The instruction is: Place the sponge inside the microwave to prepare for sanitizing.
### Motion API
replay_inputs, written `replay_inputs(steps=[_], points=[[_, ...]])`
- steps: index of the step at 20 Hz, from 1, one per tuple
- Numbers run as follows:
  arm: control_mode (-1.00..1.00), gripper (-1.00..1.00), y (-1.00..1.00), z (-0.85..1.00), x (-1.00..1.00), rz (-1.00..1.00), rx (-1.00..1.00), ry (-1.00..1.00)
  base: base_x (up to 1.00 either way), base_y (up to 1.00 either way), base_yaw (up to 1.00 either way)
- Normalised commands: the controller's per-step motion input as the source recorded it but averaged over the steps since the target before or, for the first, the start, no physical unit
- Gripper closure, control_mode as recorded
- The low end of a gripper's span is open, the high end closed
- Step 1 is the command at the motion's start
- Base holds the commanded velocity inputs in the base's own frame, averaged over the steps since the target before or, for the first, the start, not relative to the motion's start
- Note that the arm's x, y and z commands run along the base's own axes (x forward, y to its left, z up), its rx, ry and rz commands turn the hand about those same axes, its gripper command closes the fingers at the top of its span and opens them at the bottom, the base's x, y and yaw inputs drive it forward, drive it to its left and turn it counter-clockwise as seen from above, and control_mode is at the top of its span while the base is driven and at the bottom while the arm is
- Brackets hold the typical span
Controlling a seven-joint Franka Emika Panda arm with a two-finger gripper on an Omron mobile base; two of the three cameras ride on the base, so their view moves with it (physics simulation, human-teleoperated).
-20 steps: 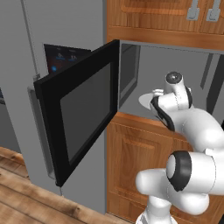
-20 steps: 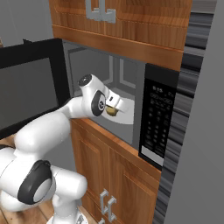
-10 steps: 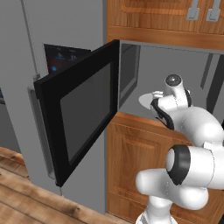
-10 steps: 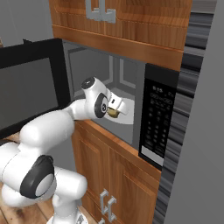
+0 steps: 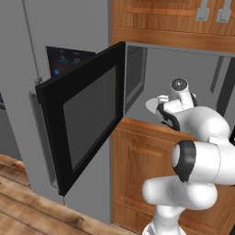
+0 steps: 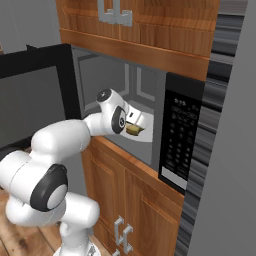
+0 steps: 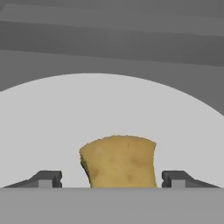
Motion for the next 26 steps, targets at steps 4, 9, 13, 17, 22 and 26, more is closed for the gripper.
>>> replay_inputs(steps=[4,9,13,17,22,26], points=[[-1.00,-1.00,0.00,0.00,0.13,0.03,0.00,0.00,0.00,0.00,0.00],[-1.00,-1.00,0.00,0.03,-0.07,0.02,0.00,-0.01,0.00,0.00,0.00],[-1.00,-1.00,0.02,0.23,-0.41,0.00,-0.02,-0.16,0.00,0.00,0.00],[-1.00,-1.00,0.06,0.28,-0.47,0.00,0.00,-0.15,0.00,0.00,0.00],[-1.00,-1.00,0.21,0.44,-0.62,0.00,0.00,-0.05,0.00,0.00,0.00],[-1.00,-1.00,0.35,0.80,-0.71,0.04,0.00,0.00,0.00,0.00,0.00]])
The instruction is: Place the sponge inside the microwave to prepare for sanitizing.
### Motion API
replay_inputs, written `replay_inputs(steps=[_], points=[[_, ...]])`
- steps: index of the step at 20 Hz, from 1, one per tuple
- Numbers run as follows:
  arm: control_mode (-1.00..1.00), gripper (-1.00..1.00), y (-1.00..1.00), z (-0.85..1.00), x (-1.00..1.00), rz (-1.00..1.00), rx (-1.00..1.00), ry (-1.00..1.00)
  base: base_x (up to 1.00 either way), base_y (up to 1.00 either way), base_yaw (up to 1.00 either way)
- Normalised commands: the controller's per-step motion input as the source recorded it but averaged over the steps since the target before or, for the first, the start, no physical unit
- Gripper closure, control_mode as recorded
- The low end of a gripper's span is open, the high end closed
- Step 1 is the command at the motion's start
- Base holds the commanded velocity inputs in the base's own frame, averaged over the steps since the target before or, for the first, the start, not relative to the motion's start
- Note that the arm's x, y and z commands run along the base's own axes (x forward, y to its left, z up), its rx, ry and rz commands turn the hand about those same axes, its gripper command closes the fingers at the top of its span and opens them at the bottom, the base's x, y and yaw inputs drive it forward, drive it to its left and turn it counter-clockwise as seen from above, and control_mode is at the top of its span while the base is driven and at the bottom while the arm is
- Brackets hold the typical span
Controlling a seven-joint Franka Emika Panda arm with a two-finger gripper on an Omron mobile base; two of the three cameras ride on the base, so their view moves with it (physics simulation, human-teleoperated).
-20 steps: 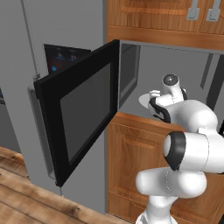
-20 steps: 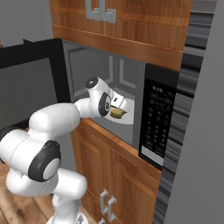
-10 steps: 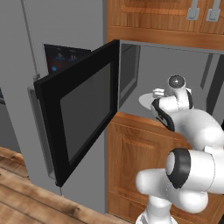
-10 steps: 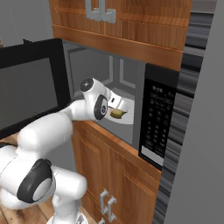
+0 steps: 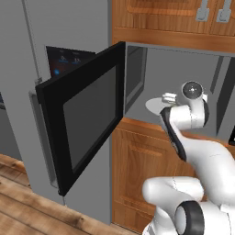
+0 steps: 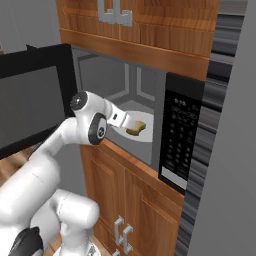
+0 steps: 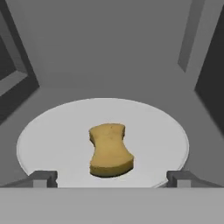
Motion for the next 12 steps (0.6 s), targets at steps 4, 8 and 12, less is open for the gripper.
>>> replay_inputs(steps=[4,8,12], points=[[-1.00,-1.00,0.46,0.58,-0.91,0.08,0.00,0.00,0.00,0.00,0.00],[-1.00,-1.00,0.48,0.34,-1.00,0.09,0.00,0.00,0.00,0.00,0.00],[-1.00,-1.00,0.35,0.25,-0.92,0.05,0.00,0.00,0.00,0.00,0.00]])
